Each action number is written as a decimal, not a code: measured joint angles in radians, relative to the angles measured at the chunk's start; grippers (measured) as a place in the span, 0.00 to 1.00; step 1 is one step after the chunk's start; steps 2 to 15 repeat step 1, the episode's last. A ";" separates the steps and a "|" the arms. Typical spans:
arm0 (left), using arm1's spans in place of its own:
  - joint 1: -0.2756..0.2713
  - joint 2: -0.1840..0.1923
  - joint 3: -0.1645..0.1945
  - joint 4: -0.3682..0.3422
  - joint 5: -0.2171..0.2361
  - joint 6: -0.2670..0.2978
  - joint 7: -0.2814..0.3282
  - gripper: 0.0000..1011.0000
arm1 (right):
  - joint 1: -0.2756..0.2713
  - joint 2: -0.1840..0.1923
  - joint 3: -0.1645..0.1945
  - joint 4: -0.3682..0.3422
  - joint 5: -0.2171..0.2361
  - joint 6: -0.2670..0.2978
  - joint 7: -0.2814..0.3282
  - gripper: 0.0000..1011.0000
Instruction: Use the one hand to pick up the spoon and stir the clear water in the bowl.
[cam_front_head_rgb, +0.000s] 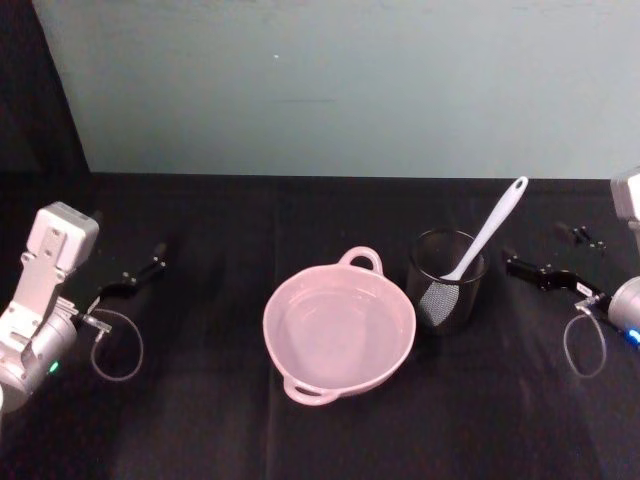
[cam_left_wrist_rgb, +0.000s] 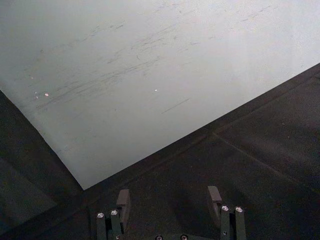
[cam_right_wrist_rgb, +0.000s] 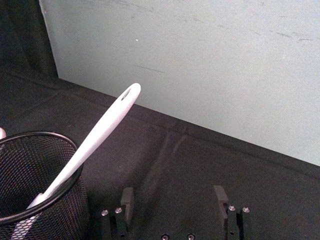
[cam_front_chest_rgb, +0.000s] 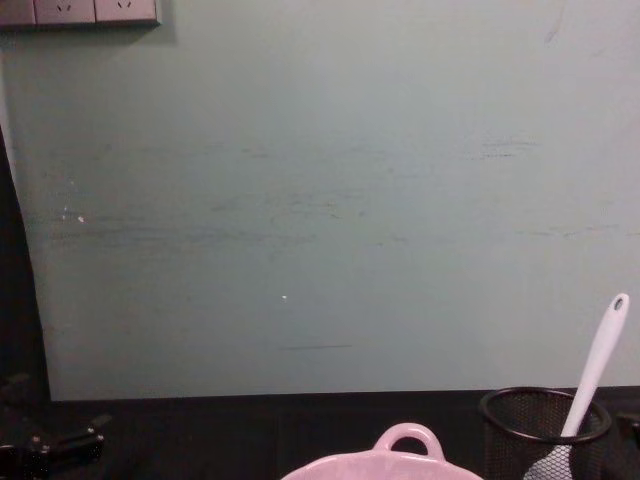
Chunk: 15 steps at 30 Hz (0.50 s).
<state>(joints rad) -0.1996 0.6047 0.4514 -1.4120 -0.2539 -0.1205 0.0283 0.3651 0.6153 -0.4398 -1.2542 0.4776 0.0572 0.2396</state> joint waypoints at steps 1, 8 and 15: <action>0.000 0.000 0.000 0.000 0.000 0.000 0.000 0.99 | 0.000 0.000 0.000 0.000 0.000 0.000 0.000 0.99; 0.000 0.000 0.000 0.000 0.000 0.000 0.000 0.99 | 0.000 0.000 0.000 0.000 0.000 0.000 0.000 0.99; 0.000 0.000 0.000 0.000 0.000 0.000 0.000 0.99 | 0.000 0.000 0.000 0.000 0.000 0.000 0.000 0.99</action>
